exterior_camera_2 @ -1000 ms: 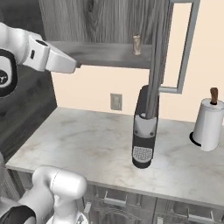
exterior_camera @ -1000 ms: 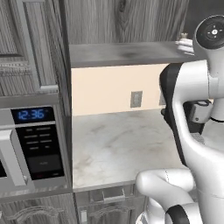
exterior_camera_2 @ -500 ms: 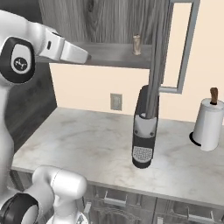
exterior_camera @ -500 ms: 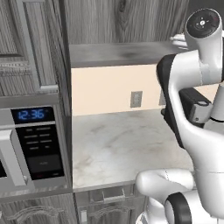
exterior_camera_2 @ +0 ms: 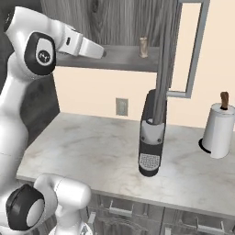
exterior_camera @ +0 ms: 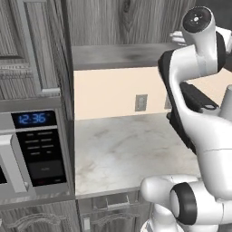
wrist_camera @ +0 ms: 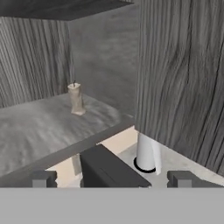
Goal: Get the candle and the beer from the cabinet and move them to the dining counter.
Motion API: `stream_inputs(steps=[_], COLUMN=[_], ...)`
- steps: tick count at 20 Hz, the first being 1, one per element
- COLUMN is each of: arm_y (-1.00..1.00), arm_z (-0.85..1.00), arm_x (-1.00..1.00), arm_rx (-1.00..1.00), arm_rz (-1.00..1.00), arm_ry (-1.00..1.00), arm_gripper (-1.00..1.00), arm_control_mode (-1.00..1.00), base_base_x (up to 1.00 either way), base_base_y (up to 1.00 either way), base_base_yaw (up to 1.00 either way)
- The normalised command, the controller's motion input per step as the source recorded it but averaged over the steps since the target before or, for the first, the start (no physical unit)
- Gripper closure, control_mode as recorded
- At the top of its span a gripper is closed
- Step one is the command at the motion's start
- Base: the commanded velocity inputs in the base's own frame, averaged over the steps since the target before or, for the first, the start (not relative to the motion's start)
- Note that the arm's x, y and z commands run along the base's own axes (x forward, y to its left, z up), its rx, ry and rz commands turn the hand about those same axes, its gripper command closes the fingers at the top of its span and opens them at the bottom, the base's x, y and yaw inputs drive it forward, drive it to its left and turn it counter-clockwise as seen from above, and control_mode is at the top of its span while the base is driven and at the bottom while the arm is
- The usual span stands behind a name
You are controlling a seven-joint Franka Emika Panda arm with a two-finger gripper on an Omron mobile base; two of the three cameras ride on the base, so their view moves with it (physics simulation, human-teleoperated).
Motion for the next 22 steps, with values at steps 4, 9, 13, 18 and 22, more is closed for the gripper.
stream_inputs(steps=[4, 9, 13, 18, 22], arm_y=[-0.11, -0.12, -0.19, -0.17, -0.13], arm_z=[-0.01, -0.01, -0.01, 0.0, 0.0], arm_x=[0.55, 0.52, 0.41, 0.36, 0.41], arm_rx=[0.0, 0.0, 0.0, 0.0, 0.0], arm_rz=[0.0, 0.0, 0.0, 0.0, 0.0], arm_ry=[0.0, 0.0, 0.01, 0.07, 0.06], arm_gripper=[-1.0, -1.0, -1.0, -1.0, -1.0], arm_control_mode=[-1.0, -1.0, -1.0, -1.0, -1.0], base_base_x=[0.0, 0.0, 0.0, 0.0, 0.0], base_base_y=[0.0, 0.0, 0.0, 0.0, 0.0], base_base_yaw=[0.0, 0.0, 0.0, 0.0, 0.0])
